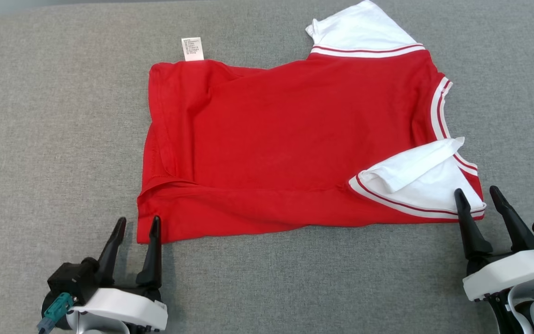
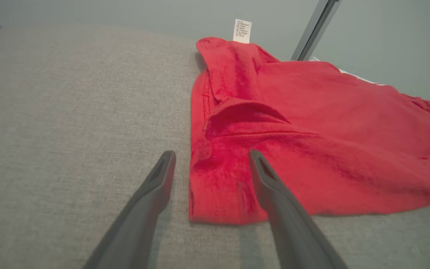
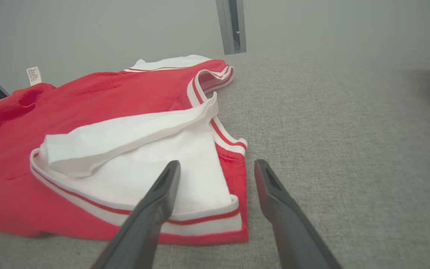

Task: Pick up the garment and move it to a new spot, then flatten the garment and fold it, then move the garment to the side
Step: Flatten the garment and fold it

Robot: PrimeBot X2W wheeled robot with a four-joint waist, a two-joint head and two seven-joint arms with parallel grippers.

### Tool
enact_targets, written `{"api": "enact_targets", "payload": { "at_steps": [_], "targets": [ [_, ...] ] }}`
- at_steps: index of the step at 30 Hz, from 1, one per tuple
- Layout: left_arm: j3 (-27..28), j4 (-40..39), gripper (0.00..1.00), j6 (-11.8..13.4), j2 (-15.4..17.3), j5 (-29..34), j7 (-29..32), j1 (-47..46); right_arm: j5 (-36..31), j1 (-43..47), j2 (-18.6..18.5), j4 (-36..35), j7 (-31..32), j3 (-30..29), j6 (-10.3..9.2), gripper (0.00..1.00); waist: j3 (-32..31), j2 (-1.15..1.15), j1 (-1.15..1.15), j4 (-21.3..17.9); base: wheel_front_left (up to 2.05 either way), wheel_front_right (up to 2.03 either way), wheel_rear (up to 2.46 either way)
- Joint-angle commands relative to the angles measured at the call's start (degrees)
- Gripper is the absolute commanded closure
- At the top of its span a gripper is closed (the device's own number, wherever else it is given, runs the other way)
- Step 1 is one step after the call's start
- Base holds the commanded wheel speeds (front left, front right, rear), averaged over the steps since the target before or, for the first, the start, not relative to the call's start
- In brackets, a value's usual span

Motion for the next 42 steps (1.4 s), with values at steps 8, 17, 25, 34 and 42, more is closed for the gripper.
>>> {"api": "enact_targets", "payload": {
  "at_steps": [8,17,25,34,42],
  "targets": [
    [-0.8,8.7,0.00,-3.0,-1.1,-4.4,1.5,-2.0,0.8,-2.6,0.3,4.2,2.1,1.0,0.00,0.00,1.3,0.00,0.00,-0.3,0.00,0.00,0.00],
    [-3.2,12.2,1.00,-4.4,-0.8,-8.1,7.6,-4.1,3.5,-4.4,0.8,7.7,5.1,2.6,0.00,1.00,2.1,0.00,0.00,-0.3,0.00,0.00,0.00],
    [-3.8,3.9,1.00,-4.7,2.7,-9.7,10.3,-3.1,7.3,0.2,0.8,2.1,4.4,0.2,-0.01,1.00,1.7,0.00,0.00,-0.5,0.00,0.00,0.00],
    [-2.7,-10.9,1.00,-1.0,7.1,-10.5,18.4,4.6,7.1,10.1,3.3,-9.0,7.0,-3.1,-0.01,1.00,1.1,0.00,0.00,-2.2,0.00,0.00,0.00],
    [-0.8,-18.4,1.00,2.6,9.3,-11.2,22.7,10.6,5.5,16.1,6.4,-14.5,9.8,-6.4,-0.01,1.00,0.7,0.00,0.00,-2.4,0.00,0.00,0.00]
  ]
}}
